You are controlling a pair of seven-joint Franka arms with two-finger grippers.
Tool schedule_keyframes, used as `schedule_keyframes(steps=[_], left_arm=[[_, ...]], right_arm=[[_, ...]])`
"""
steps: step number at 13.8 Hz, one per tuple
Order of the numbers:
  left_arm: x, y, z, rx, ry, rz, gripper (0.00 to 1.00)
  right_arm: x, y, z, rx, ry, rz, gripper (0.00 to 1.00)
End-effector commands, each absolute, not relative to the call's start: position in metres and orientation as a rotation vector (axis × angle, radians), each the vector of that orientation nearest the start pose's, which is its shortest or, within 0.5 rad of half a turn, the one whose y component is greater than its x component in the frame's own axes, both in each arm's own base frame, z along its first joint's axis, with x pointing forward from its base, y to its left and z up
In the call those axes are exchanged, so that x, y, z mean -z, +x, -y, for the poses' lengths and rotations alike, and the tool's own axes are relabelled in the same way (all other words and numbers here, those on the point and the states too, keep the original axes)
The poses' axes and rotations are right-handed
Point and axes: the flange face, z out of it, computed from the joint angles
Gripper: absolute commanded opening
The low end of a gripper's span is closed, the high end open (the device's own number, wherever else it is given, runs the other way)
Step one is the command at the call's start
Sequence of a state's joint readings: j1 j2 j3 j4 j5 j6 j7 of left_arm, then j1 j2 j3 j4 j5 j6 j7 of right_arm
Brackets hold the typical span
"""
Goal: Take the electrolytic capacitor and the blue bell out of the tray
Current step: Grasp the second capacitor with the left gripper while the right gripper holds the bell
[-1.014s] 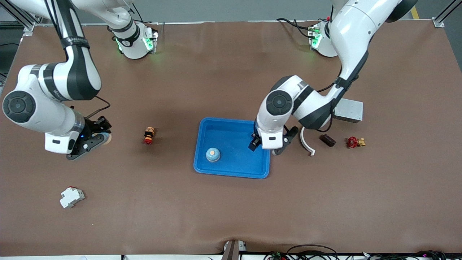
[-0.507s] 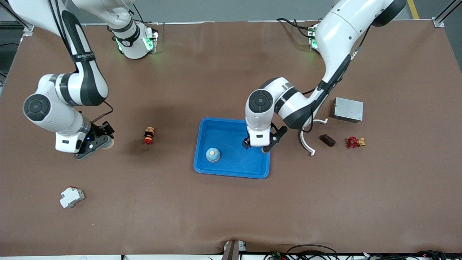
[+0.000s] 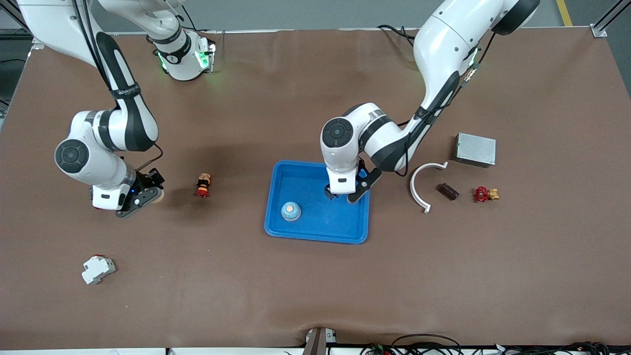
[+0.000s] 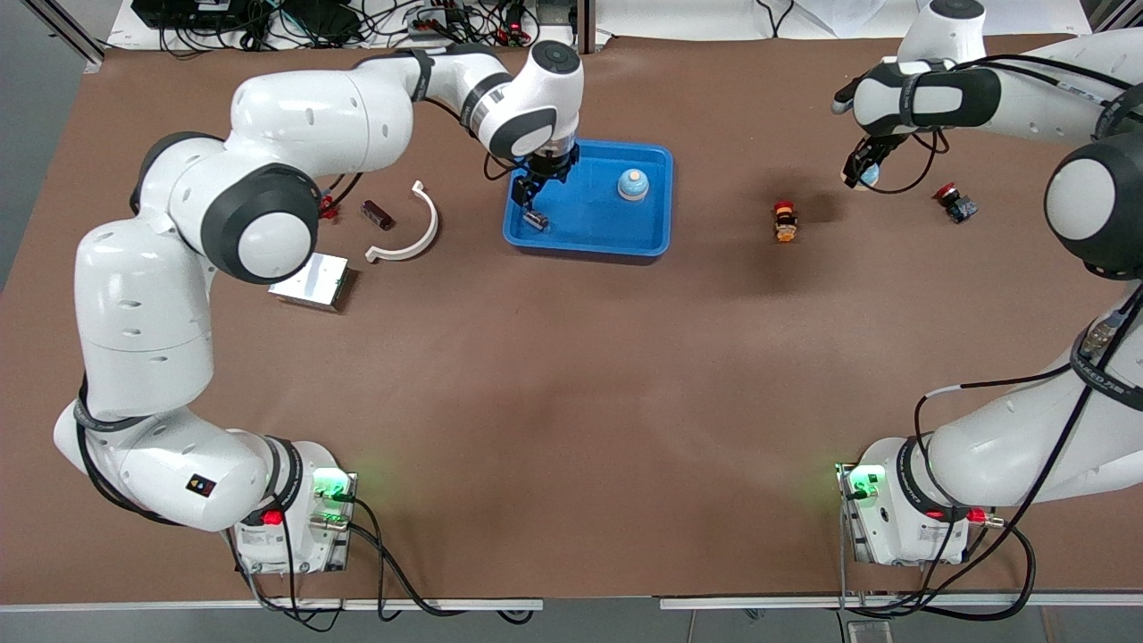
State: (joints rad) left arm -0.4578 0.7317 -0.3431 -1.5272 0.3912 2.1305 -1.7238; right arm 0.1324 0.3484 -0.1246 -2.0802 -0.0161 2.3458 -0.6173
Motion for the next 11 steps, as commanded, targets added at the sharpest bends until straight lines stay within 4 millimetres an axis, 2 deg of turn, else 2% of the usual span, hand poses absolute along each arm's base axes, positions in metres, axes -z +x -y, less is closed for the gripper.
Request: schedule_keyframes(steps=[1, 2, 5, 8, 11], left_arm=[[-0.229, 0.525, 0.465, 0.142, -2.796, 1.141, 1.0], [-0.224, 0.525, 0.46, 0.138, -2.782, 1.14, 1.0], [-0.215, 0.523, 0.458, 0.127, -2.741, 1.208, 0.81], [-0.199, 0.52, 0.46, 0.117, -2.717, 1.24, 0.75], [-0.195, 0.519, 0.46, 0.11, -2.709, 1.244, 0.68]], right_arm=[[-0.23, 0.581, 0.007, -0.138, -3.003, 1.023, 0.13], [-0.225, 0.581, 0.01, -0.132, -2.997, 1.041, 0.13], [-0.212, 0.582, 0.017, -0.129, -2.992, 1.06, 0.14], [-0.201, 0.582, 0.017, -0.125, -2.994, 1.063, 0.14], [-0.191, 0.582, 0.017, -0.135, -2.992, 1.064, 0.14]])
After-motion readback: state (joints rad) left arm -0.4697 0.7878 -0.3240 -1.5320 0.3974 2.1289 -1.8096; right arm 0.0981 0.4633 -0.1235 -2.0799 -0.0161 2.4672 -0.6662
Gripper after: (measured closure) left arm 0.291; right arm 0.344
